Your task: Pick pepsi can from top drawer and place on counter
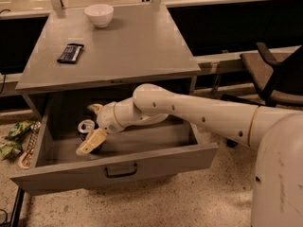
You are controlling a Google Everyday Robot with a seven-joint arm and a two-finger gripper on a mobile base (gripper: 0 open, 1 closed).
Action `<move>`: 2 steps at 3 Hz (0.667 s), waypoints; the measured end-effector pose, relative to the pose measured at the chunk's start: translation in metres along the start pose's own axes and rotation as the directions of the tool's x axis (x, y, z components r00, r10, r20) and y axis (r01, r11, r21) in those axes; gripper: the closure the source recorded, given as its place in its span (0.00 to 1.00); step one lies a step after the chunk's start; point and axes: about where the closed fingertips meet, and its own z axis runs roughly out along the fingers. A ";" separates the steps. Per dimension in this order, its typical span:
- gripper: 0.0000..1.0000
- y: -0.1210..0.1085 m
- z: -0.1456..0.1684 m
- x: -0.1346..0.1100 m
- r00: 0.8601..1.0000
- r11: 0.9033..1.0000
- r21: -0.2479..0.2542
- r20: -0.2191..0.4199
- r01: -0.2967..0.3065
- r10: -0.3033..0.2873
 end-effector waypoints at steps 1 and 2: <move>0.12 0.003 0.003 0.012 1.000 1.000 0.017 -0.011 -0.015 0.015; 0.35 0.006 0.003 0.018 1.000 0.999 0.033 -0.010 -0.021 0.021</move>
Offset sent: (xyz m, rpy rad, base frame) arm -0.0062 -0.0129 -0.0230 -0.0076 0.0007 -0.0681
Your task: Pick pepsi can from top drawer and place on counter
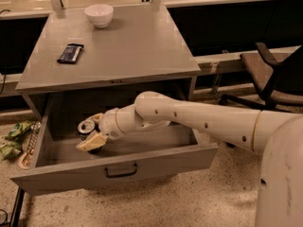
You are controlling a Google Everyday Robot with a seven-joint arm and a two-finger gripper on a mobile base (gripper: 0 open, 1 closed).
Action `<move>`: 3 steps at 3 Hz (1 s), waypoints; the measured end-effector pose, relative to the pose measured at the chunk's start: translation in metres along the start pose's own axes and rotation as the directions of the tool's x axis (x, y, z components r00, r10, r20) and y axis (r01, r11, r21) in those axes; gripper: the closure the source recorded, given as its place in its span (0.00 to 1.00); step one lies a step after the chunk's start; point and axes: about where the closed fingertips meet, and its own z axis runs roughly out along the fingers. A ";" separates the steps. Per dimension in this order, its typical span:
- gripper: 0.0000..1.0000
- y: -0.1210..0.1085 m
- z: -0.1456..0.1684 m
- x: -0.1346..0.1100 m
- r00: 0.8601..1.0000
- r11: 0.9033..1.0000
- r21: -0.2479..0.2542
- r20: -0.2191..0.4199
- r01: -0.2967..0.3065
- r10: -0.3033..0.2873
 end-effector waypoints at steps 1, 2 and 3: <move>0.59 0.002 -0.002 0.000 1.000 1.000 0.012 0.005 0.010 -0.010; 0.82 0.011 -0.016 -0.013 0.998 0.998 0.023 0.005 0.057 -0.058; 1.00 0.016 -0.046 -0.051 0.993 0.994 0.043 0.058 0.096 -0.099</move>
Offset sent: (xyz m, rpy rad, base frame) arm -0.0212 -0.0211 0.0446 0.0022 -0.1296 0.0093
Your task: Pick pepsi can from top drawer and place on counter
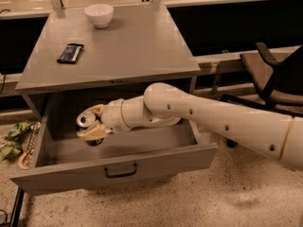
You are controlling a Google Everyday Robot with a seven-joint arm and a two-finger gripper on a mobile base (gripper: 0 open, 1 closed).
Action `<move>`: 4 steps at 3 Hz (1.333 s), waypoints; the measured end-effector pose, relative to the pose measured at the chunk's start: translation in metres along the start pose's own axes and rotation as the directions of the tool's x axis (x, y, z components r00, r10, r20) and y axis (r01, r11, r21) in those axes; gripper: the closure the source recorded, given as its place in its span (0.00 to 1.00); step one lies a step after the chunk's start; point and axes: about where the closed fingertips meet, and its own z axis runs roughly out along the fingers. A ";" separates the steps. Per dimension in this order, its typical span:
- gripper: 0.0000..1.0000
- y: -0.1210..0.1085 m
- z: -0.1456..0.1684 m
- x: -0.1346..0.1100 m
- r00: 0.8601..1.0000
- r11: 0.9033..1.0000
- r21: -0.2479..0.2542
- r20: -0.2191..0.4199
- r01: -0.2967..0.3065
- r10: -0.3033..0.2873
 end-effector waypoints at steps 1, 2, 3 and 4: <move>1.00 0.001 -0.038 -0.052 0.996 0.999 0.020 0.075 0.041 -0.042; 1.00 0.001 -0.038 -0.052 0.996 0.999 0.020 0.075 0.041 -0.042; 1.00 -0.021 -0.073 -0.069 0.995 0.996 0.078 0.083 0.041 -0.048; 1.00 -0.053 -0.136 -0.097 0.995 0.986 0.166 0.097 0.021 -0.037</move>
Offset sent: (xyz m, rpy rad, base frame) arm -0.0074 -0.0119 0.0536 0.0629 -0.0418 0.0080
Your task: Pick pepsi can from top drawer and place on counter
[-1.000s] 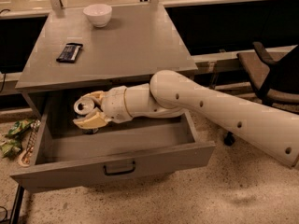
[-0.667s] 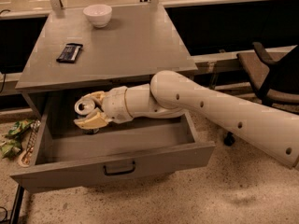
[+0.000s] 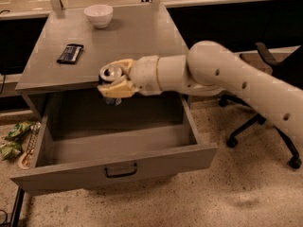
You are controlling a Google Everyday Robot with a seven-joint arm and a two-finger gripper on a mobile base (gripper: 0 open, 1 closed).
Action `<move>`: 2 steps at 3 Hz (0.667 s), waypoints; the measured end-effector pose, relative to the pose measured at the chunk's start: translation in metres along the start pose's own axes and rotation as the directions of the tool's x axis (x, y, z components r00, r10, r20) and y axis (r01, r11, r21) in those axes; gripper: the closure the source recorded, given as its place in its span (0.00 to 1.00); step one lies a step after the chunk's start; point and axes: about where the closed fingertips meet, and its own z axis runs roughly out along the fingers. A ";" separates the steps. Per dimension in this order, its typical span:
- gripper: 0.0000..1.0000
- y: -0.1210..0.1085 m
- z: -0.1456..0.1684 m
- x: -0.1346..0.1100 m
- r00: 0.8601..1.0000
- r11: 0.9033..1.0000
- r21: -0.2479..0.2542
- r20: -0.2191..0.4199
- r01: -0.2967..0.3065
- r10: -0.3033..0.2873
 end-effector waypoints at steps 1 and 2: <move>1.00 -0.044 -0.040 -0.021 1.000 0.998 0.067 0.006 -0.007 0.006; 1.00 -0.044 -0.039 -0.021 1.000 0.998 0.065 0.006 -0.007 0.007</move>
Offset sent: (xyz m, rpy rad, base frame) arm 0.0212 -0.0291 0.0273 0.0104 -0.0032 -0.0459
